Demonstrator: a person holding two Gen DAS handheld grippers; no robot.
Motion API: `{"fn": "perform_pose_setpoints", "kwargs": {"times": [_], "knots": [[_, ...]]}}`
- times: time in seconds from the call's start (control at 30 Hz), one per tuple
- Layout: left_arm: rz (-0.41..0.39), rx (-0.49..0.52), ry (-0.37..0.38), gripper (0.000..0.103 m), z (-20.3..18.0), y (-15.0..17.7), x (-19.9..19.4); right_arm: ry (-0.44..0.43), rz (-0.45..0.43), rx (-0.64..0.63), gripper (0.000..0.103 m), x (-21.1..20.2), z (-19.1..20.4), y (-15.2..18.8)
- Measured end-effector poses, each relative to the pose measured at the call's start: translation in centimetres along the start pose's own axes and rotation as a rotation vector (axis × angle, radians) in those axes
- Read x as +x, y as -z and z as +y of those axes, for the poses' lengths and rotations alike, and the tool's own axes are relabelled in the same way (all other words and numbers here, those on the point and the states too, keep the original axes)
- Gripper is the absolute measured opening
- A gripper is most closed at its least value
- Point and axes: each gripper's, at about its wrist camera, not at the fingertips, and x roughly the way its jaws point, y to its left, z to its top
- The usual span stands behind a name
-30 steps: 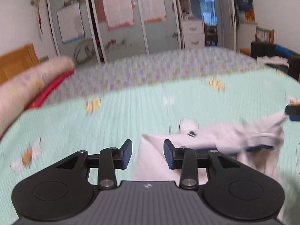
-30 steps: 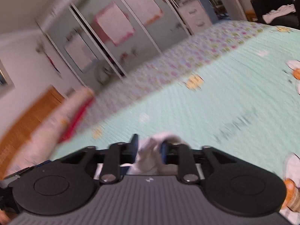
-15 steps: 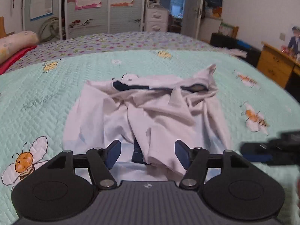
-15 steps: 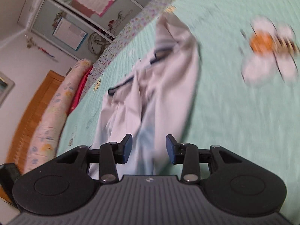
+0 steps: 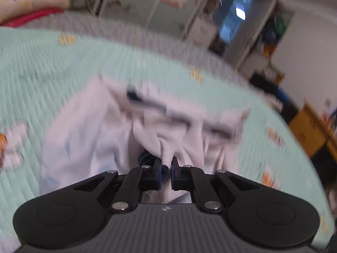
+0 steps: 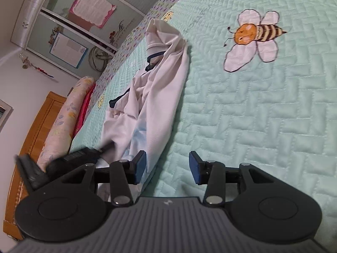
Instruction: Fold clothes
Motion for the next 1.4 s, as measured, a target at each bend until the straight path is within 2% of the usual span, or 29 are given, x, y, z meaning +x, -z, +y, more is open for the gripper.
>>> {"fn": "perform_pose_setpoints", "kwargs": {"times": [0.1,0.17,0.2,0.27,0.3,0.4,0.53,0.6,0.63,0.67,0.73,0.9,0.93,1.03,1.17,1.27,1.33,1.4], "knots": [[-0.153,-0.034,0.025,0.007,-0.5,-3.3,-3.9,0.005,-0.003,0.023,0.046,-0.6,-0.9,0.1],[-0.220,-0.005,-0.013,0.007,-0.7,-4.9,-6.0,0.006,0.002,0.043,0.046,-0.9,-1.5,0.1],[-0.226,0.002,-0.039,0.007,-0.6,-5.3,-6.6,0.004,0.005,0.045,0.046,-1.0,-1.6,0.2],[-0.201,-0.026,-0.040,0.007,0.3,-5.1,-7.3,-0.002,0.010,0.047,0.046,-1.1,-1.8,0.4],[-0.176,-0.045,-0.017,0.007,0.7,-4.5,-7.4,-0.002,0.013,0.040,0.046,-1.1,-1.8,0.5],[-0.115,-0.057,0.017,0.007,0.3,-1.7,-7.4,-0.001,0.021,0.020,0.046,-0.8,-1.5,0.7],[-0.054,-0.048,0.148,0.007,-2.1,2.6,-7.1,-0.047,0.058,-0.013,0.047,0.2,-0.3,0.6],[-0.028,-0.045,0.218,0.007,-3.3,4.3,-6.9,-0.093,0.077,-0.021,0.053,0.9,0.9,0.0],[-0.019,-0.048,0.246,0.007,-3.7,4.8,-6.6,-0.128,0.091,-0.016,0.062,1.3,1.5,-0.4],[-0.013,-0.047,0.273,0.007,-4.0,5.2,-6.5,-0.163,0.111,-0.002,0.066,1.9,2.2,-0.9],[-0.012,-0.050,0.310,0.007,-4.2,5.7,-6.4,-0.237,0.165,0.024,0.066,3.5,3.6,-1.8],[-0.035,-0.109,0.323,0.006,-1.8,5.7,-6.8,-0.323,0.304,0.215,0.067,7.9,4.9,-2.7],[-0.036,-0.122,0.315,0.007,-1.0,5.8,-6.8,-0.328,0.302,0.226,0.067,7.9,4.9,-2.7],[-0.044,-0.152,0.280,0.006,0.6,6.1,-7.1,-0.335,0.284,0.249,0.067,7.6,4.7,-2.7],[-0.013,-0.160,0.282,0.006,1.1,6.7,-6.7,-0.333,0.264,0.265,0.067,6.9,4.6,-2.2],[0.014,-0.137,0.294,0.006,0.6,7.3,-6.4,-0.324,0.320,0.241,0.067,8.1,5.6,-1.2],[0.033,-0.121,0.302,0.007,0.2,7.7,-6.2,-0.320,0.349,0.179,0.067,8.8,7.0,-0.8],[0.051,-0.105,0.310,0.007,-0.1,8.1,-6.0,-0.312,0.360,0.077,0.041,9.1,8.8,-0.7]]}}
